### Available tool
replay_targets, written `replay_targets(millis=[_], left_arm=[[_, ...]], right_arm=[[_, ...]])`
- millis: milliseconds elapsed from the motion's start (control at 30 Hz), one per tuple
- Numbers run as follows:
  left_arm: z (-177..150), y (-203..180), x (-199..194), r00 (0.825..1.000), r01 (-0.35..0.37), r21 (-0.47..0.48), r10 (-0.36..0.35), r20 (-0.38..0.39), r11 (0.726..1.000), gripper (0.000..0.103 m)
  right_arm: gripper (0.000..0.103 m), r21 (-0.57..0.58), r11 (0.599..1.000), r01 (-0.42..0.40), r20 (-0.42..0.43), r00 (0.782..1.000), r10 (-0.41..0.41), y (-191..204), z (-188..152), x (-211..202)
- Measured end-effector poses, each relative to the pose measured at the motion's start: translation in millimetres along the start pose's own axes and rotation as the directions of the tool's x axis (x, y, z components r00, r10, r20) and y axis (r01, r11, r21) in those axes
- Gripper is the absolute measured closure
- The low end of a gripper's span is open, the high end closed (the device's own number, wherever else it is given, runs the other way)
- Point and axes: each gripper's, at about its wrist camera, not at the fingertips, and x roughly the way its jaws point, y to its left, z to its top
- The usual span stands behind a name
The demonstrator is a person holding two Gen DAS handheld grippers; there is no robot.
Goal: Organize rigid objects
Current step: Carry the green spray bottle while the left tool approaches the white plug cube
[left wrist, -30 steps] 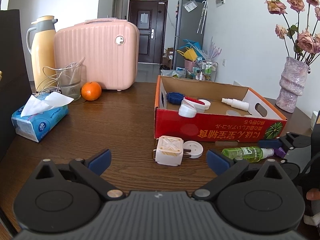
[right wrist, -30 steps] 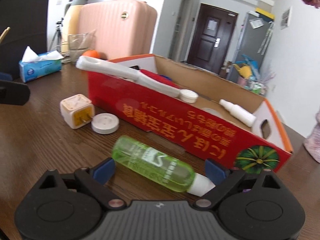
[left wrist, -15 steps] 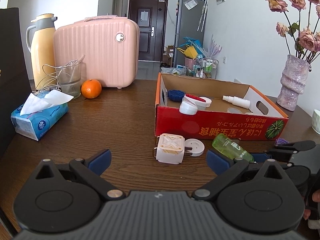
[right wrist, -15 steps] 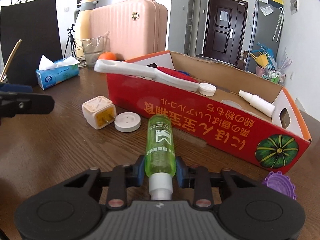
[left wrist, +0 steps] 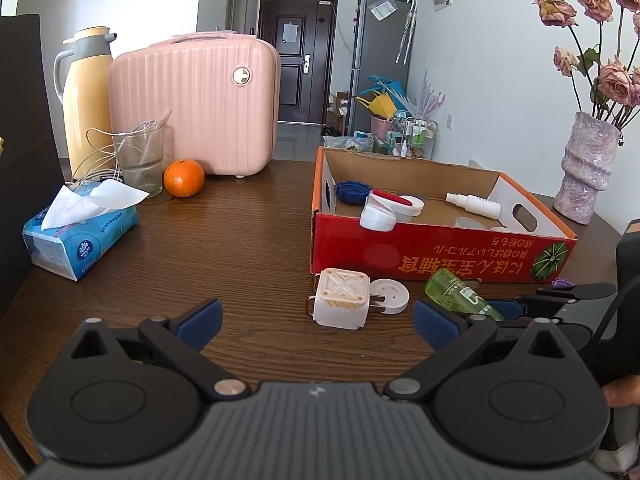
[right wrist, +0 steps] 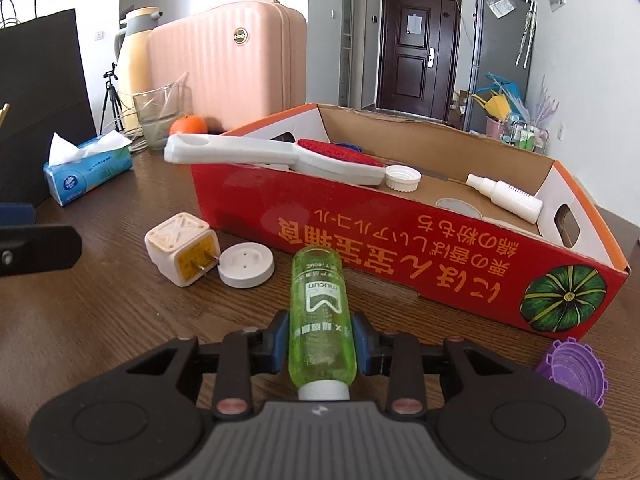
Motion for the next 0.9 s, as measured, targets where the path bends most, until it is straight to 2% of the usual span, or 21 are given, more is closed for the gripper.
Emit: replay_targets(millis=[167,300,433,600,733,900], left_arm=[[0,0,1,1.000,-0.002,-0.002,0.002,-0.004,1.000,0.000],[0,1,1,1.000,-0.002,-0.007,0.002,-0.002,1.000,0.000],[0,2,1,1.000,-0.004,-0.007,0.004,-0.001,1.000,0.000],[0,2,1,1.000,-0.011,-0.009,0.011,0.001,1.000,0.000],[0,2,1,1.000,-0.012,-0.008,0.012,0.002,1.000,0.000],[0,1,2,1.000,-0.012,-0.004,0.012,0.000,1.000,0.000]], right_arm=[[0.073,-0.002,0.999,0.041,0.036,0.999,-0.041,8,-5,-6],[0.073,0.026,0.999,0.038,0.091,0.995,-0.041,10,-7,-21],[0.073,0.041,0.998,0.045,0.111,0.993,-0.049,11,-11,-33],[0.073,0.051,0.997,0.049,0.081,0.995,-0.053,11,-16,-38],[0.073,0.066,0.996,0.065,0.023,0.998,-0.066,10,-17,-29],[0.072,0.087,0.993,0.079,-0.004,0.997,-0.079,8,-15,-21]])
